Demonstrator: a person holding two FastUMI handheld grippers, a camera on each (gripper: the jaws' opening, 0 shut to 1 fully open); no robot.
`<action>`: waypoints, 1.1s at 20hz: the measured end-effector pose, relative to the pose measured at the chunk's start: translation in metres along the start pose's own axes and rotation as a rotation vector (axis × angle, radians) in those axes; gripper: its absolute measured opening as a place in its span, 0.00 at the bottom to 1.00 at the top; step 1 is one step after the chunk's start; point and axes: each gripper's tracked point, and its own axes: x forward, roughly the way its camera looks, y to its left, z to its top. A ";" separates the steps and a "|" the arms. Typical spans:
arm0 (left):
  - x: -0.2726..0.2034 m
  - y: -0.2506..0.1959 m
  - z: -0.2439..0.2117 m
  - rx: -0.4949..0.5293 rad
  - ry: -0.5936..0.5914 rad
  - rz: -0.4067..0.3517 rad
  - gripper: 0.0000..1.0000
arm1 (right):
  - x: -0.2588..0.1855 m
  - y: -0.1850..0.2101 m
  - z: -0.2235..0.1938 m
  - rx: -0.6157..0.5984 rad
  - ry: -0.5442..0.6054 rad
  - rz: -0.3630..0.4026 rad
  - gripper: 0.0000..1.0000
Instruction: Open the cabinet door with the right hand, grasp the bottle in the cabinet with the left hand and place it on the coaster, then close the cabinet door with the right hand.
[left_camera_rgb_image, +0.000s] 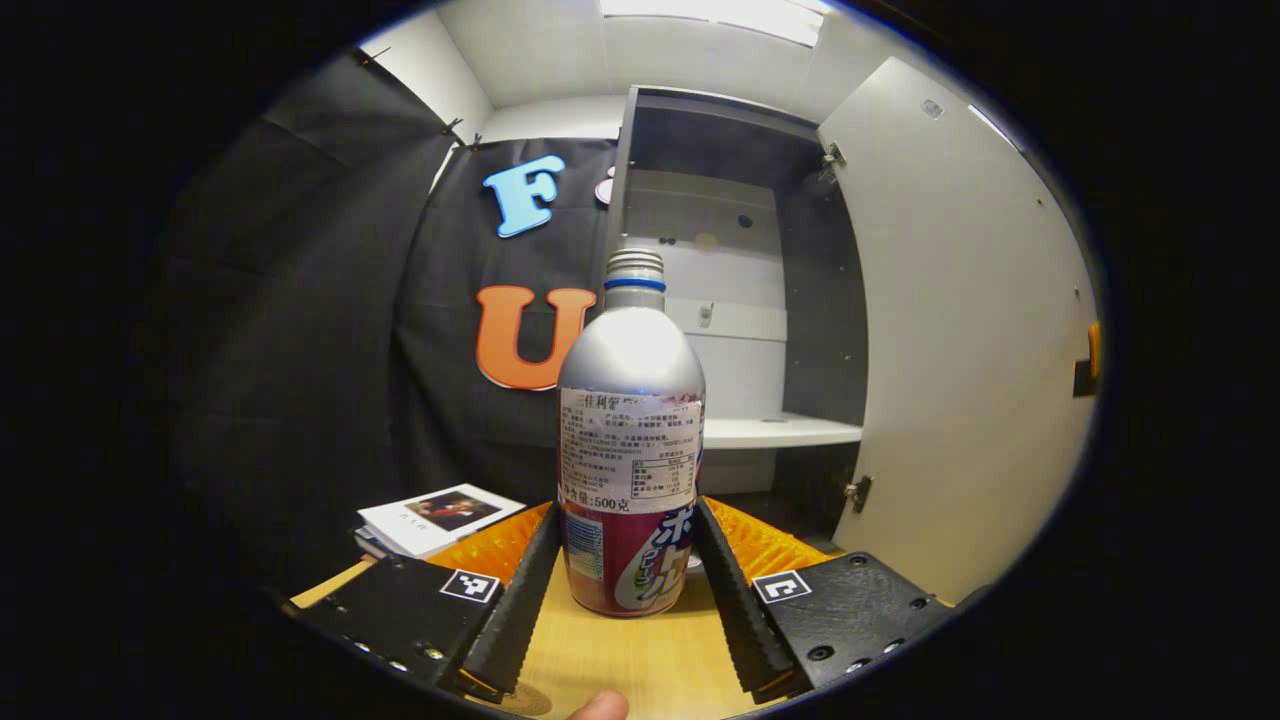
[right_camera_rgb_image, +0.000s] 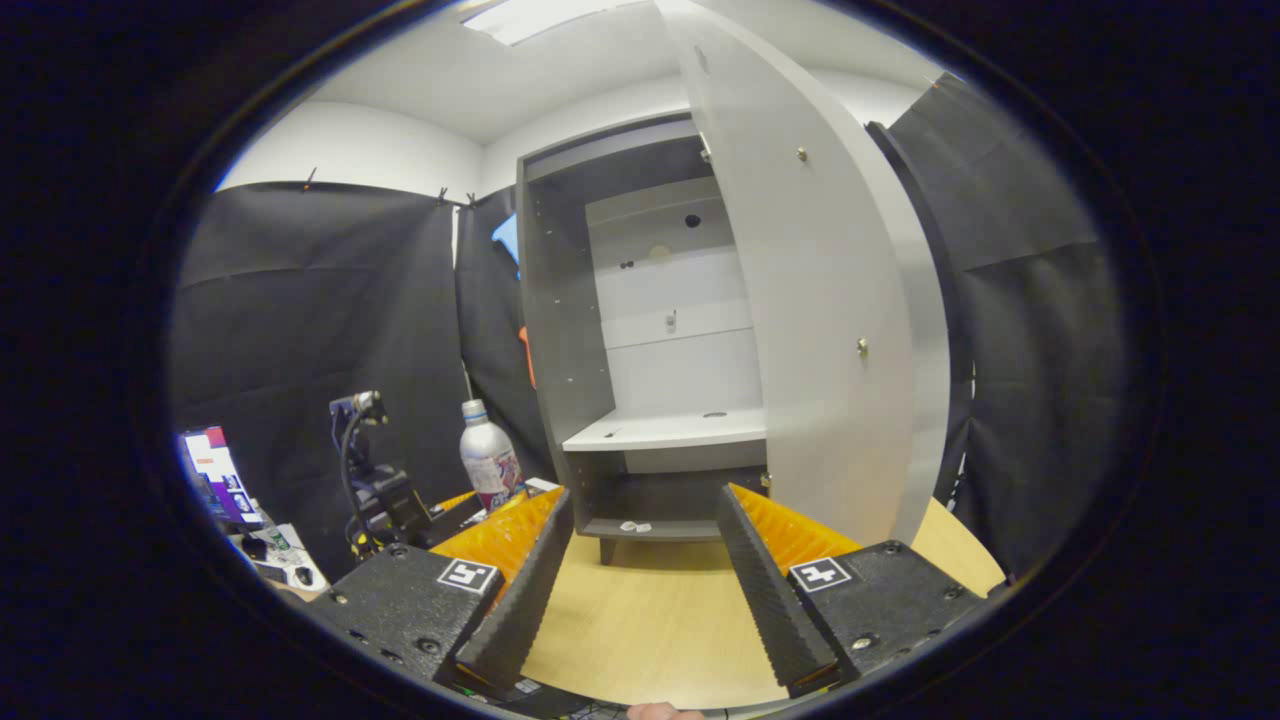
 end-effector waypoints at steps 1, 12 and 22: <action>-0.009 0.010 -0.016 0.013 0.012 0.032 0.77 | 0.000 0.003 0.000 -0.002 -0.001 0.007 0.92; -0.065 0.071 -0.155 0.013 0.201 0.260 0.77 | -0.001 0.025 -0.025 -0.001 0.065 0.041 0.92; -0.052 0.088 -0.199 0.016 0.293 0.283 0.77 | -0.001 0.030 -0.029 -0.002 0.089 0.030 0.92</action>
